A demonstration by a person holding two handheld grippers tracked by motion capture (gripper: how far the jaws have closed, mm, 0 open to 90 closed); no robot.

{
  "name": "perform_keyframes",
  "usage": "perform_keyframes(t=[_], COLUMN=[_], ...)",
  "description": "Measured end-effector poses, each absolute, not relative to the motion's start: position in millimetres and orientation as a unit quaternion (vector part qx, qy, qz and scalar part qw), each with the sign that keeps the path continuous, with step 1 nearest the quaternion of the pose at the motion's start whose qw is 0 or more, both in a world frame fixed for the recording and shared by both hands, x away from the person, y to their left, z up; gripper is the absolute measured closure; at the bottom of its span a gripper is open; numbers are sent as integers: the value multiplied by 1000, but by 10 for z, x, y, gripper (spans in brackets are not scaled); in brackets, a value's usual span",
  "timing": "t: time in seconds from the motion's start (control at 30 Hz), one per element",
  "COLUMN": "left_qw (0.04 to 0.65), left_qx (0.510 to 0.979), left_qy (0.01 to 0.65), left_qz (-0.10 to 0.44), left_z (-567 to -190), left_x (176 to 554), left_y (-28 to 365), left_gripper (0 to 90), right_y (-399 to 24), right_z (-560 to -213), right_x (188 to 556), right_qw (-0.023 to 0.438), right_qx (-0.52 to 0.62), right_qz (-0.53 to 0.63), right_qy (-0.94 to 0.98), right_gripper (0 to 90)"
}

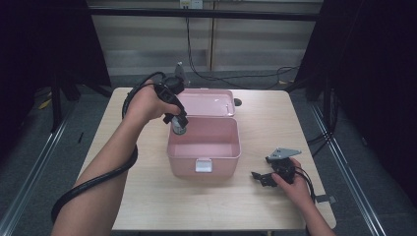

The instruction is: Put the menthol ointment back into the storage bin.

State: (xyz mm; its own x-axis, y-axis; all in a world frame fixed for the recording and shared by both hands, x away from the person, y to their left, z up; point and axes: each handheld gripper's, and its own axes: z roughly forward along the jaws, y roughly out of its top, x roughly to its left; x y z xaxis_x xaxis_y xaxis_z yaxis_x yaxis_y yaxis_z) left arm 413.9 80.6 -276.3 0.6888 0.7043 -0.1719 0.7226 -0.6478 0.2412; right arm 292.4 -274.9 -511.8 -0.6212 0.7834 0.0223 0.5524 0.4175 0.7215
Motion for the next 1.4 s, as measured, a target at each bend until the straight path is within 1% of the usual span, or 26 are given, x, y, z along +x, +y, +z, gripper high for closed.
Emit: perform_keyframes(t=[0.53, 1.4], left_qw=[147, 147], left_qx=[910, 906], left_qy=[386, 396], left_qz=[-34, -26], left_z=[-2950, -3245], left_x=[4246, 4393], left_y=[628, 455], left_gripper=[501, 501], right_y=[-2749, -2749], right_z=[-5119, -5118], right_x=[2924, 2925], right_qw=[161, 161], right_qx=[404, 404], right_qz=[358, 358], right_qy=[826, 826], right_gripper=[130, 129])
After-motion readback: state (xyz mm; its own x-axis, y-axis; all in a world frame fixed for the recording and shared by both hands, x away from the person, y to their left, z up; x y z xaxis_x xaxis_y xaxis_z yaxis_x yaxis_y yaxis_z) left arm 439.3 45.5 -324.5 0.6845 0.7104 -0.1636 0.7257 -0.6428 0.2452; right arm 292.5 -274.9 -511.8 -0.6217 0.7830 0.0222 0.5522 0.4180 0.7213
